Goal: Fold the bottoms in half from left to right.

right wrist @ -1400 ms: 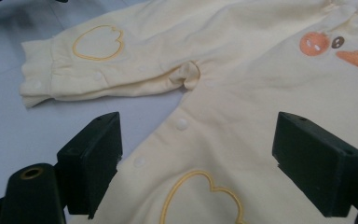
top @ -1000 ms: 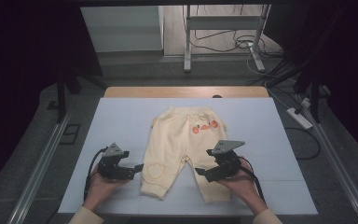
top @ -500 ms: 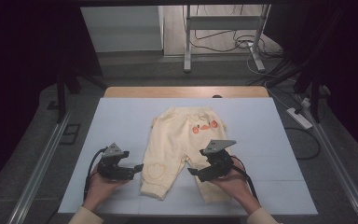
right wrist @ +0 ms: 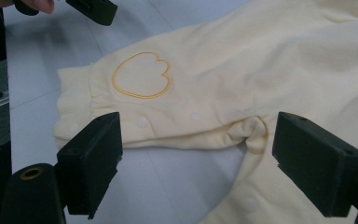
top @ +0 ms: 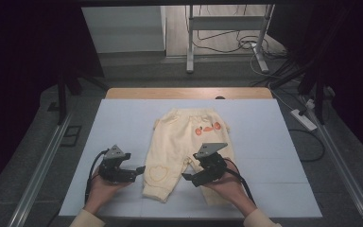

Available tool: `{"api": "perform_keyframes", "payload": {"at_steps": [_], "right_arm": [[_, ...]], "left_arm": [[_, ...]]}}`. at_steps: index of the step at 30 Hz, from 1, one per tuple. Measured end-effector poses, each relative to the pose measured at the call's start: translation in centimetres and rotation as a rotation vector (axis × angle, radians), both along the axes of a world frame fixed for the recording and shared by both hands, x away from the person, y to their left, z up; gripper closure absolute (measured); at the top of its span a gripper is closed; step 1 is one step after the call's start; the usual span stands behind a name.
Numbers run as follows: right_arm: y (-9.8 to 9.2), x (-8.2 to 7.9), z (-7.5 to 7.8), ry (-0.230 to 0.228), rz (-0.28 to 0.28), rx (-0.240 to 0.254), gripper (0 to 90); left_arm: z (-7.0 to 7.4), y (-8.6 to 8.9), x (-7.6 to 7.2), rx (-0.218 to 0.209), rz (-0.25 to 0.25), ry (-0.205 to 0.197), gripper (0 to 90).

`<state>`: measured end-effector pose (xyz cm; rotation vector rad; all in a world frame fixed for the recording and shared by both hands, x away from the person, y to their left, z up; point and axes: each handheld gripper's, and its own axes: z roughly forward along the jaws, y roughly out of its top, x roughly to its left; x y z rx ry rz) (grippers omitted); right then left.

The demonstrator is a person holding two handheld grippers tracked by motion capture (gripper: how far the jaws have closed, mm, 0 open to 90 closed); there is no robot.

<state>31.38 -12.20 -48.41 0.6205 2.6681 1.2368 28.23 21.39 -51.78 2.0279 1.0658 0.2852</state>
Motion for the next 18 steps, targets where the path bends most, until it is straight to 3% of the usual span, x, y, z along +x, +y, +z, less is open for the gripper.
{"api": "perform_keyframes", "payload": {"at_steps": [18], "right_arm": [[2.9,-0.5,-0.9,0.034,0.075,-0.022,16.5]], "left_arm": [[-0.1,-0.1,0.0,0.006,-0.003,-0.002,14.9]]}}
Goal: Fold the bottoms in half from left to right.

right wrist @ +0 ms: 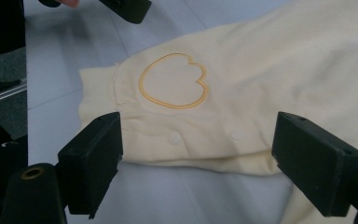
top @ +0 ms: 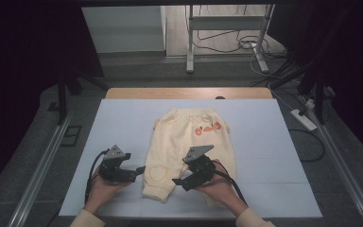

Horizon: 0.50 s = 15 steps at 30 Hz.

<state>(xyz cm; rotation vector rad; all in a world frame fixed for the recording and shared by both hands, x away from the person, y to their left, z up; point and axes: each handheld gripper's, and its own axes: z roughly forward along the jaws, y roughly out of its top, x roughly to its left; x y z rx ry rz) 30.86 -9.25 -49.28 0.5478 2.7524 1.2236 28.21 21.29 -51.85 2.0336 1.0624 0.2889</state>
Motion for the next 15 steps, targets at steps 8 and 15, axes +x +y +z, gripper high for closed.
{"api": "perform_keyframes", "payload": {"at_steps": [8,15], "right_arm": [[1.9,-0.6,-0.4,0.010,0.045,-0.006,17.2],[3.7,-1.1,-0.9,0.023,0.091,-0.018,17.3]], "left_arm": [[0.1,0.2,0.0,-0.008,0.000,-0.002,14.9],[0.2,0.3,0.0,-0.014,0.005,-0.003,15.0]]}}
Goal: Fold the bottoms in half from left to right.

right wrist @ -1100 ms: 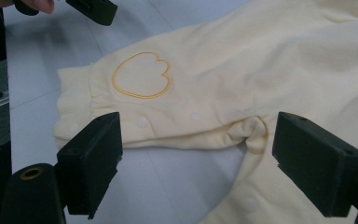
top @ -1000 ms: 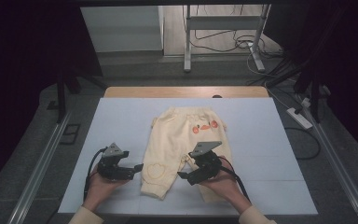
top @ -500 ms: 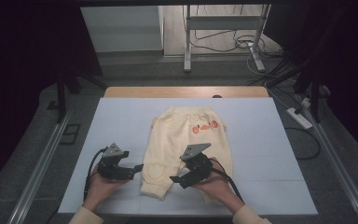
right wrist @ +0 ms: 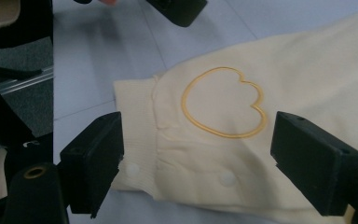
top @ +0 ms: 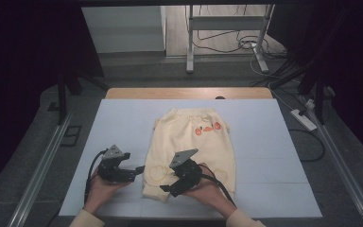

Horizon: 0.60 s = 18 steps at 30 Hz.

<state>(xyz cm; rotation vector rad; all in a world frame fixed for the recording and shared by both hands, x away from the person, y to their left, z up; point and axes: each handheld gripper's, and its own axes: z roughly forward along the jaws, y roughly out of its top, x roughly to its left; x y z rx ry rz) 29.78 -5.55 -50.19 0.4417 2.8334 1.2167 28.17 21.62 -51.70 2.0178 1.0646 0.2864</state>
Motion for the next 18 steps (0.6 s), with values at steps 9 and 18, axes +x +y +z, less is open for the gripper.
{"api": "perform_keyframes", "payload": {"at_steps": [9,18], "right_arm": [[2.2,-0.7,-0.7,0.010,0.062,-0.009,20.0],[4.9,-1.7,-1.6,-0.002,0.133,-0.033,21.7]], "left_arm": [[0.0,0.0,0.0,-0.001,0.008,0.000,15.2],[0.0,0.2,0.0,-0.005,0.018,-0.002,15.2]]}}
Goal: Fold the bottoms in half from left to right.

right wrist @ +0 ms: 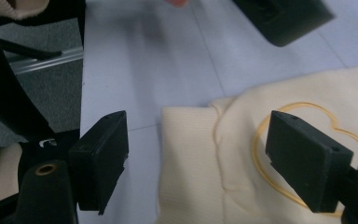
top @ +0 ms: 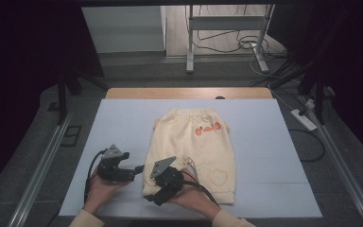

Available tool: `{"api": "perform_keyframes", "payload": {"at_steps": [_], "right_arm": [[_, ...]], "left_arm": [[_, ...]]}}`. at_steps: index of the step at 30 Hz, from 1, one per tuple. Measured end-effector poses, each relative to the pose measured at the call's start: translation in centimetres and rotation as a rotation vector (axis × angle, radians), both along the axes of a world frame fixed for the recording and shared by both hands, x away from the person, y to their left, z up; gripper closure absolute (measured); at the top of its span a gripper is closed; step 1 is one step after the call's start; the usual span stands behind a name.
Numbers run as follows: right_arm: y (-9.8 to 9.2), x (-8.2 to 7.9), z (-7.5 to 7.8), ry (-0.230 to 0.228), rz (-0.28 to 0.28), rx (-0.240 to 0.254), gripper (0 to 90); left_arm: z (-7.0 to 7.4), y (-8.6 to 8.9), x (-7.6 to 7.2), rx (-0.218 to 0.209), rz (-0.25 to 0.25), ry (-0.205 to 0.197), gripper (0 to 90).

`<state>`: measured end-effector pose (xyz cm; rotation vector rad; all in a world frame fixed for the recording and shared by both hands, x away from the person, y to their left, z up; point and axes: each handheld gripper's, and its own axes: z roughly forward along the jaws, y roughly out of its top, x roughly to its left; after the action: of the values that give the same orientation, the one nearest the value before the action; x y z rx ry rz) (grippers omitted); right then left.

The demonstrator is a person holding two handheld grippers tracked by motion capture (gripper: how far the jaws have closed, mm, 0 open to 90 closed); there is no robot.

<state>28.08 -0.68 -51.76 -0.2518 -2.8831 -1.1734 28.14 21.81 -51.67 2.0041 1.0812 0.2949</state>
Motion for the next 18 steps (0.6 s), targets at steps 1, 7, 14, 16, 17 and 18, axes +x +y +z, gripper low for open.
{"api": "perform_keyframes", "payload": {"at_steps": [1,7,14,16,17,18], "right_arm": [[0.2,-0.1,-0.1,0.003,0.003,-0.001,22.0],[0.8,-0.2,-0.6,0.013,0.014,-0.002,25.8],[0.9,-0.3,-1.3,-0.020,-0.002,-0.031,34.8],[0.9,-0.3,-1.3,-0.029,-0.006,-0.040,38.7],[0.9,-0.4,-1.3,-0.049,-0.010,-0.045,42.2],[0.8,-0.4,-1.3,-0.065,-0.013,-0.050,45.2]], "left_arm": [[0.0,0.0,0.0,0.000,0.001,-0.001,15.2],[0.0,0.1,0.0,0.002,-0.001,0.001,15.3],[-0.1,0.2,0.0,0.002,0.002,0.006,15.4],[-0.1,0.2,0.0,0.001,0.003,0.006,15.4],[-0.1,0.2,0.0,0.001,0.004,0.006,15.4],[-0.1,0.2,0.0,0.000,0.004,0.005,15.4]]}}
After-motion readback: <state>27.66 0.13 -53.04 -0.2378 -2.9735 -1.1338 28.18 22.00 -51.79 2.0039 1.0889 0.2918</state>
